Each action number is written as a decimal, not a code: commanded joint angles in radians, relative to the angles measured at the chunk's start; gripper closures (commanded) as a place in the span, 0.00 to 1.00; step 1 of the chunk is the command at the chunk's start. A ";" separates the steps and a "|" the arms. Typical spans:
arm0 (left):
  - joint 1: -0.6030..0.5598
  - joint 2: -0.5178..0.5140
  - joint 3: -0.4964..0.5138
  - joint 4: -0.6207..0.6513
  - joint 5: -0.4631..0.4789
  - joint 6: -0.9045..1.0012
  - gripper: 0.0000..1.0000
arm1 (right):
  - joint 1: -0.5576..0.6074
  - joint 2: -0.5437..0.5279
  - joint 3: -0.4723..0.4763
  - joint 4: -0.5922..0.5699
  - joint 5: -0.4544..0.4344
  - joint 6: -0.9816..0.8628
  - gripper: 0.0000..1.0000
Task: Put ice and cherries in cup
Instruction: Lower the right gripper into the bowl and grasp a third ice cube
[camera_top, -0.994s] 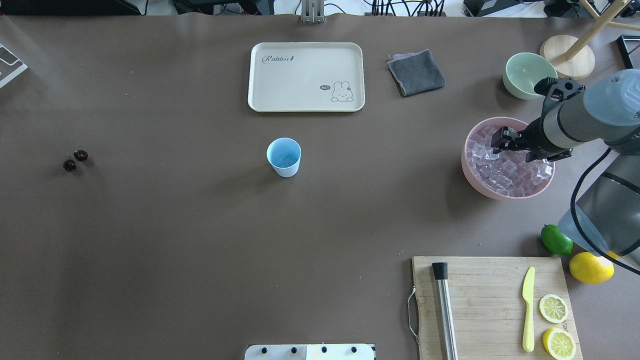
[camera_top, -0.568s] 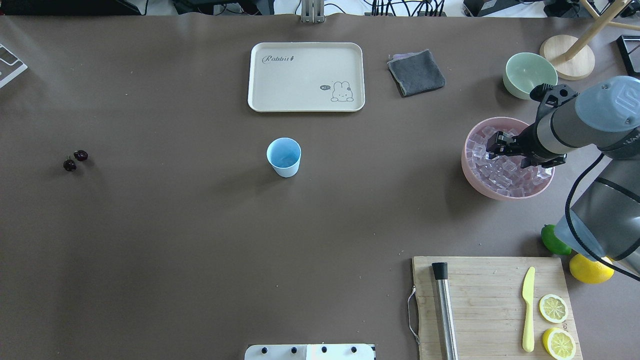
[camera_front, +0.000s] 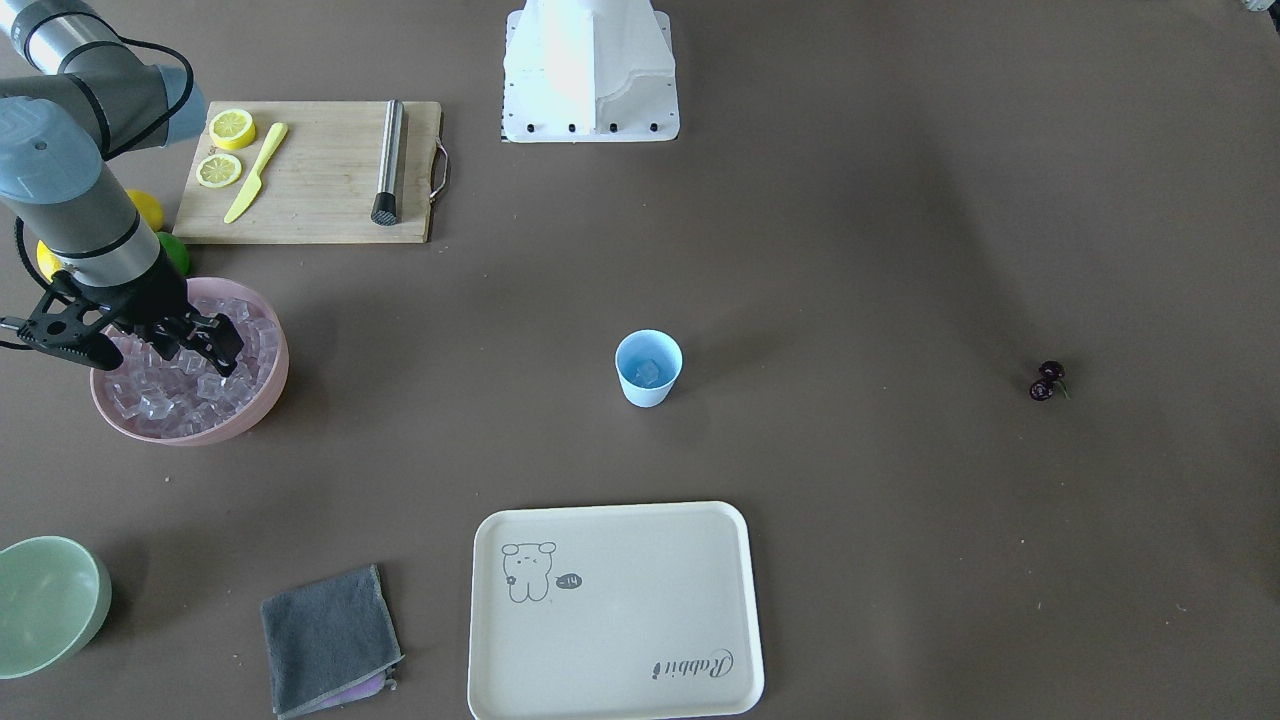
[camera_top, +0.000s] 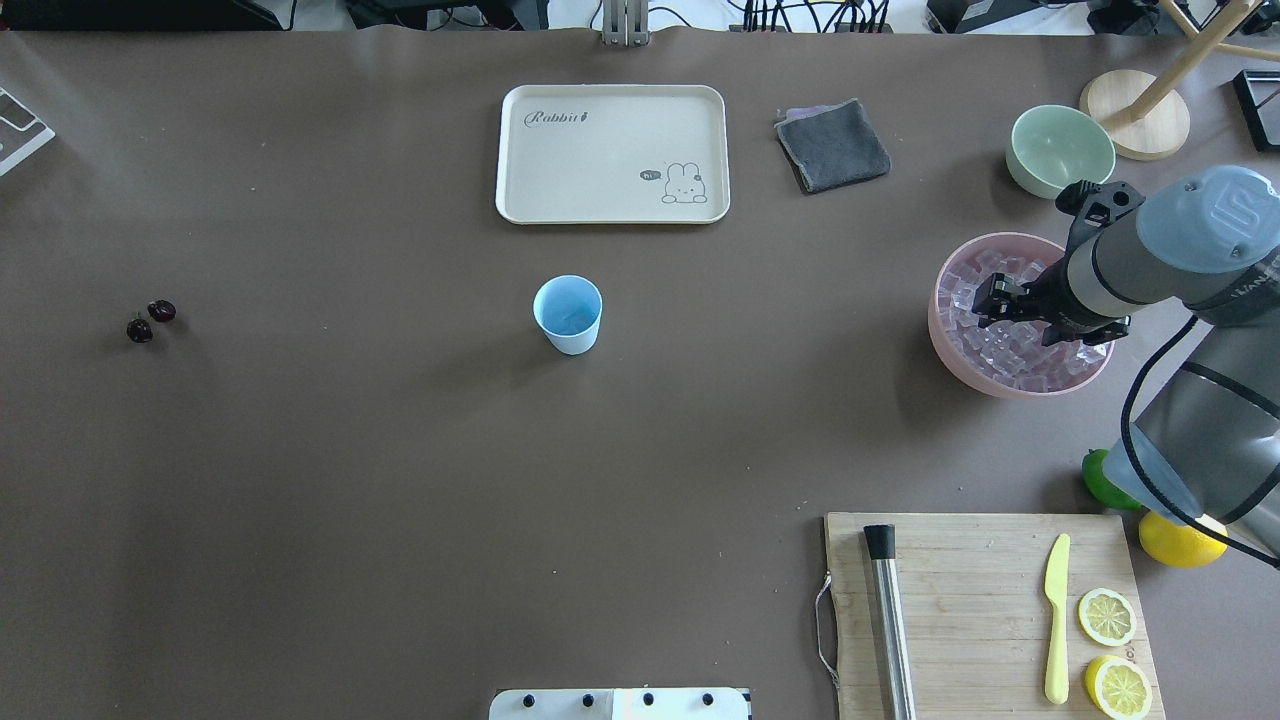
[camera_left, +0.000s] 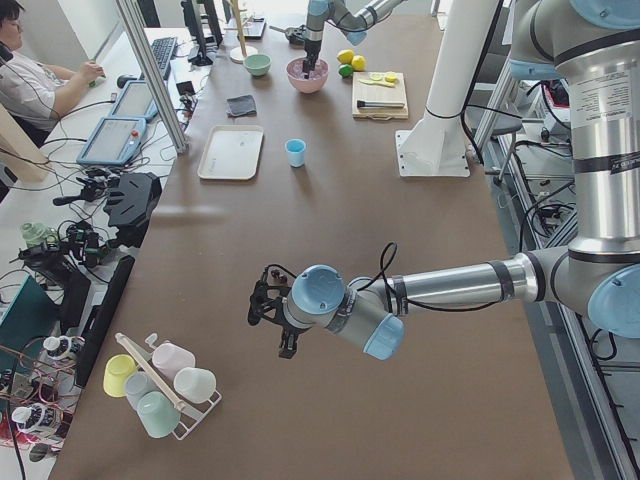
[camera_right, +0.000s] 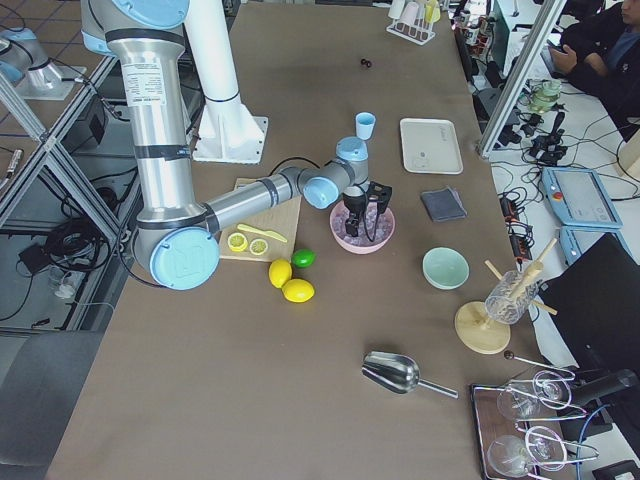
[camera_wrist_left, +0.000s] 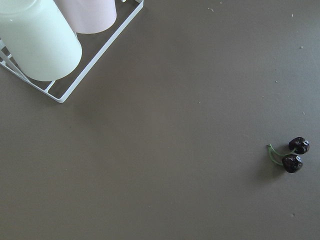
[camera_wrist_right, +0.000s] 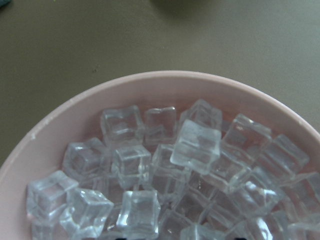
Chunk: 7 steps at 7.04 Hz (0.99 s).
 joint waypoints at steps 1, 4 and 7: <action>-0.001 0.000 -0.003 0.000 0.000 -0.001 0.02 | -0.001 0.002 -0.008 0.002 -0.007 -0.003 0.38; -0.001 0.000 -0.003 0.000 -0.002 -0.003 0.02 | 0.001 0.024 -0.007 0.001 -0.006 -0.026 0.90; -0.001 0.003 -0.004 -0.003 -0.003 -0.001 0.02 | 0.021 0.025 0.013 0.001 -0.007 -0.029 1.00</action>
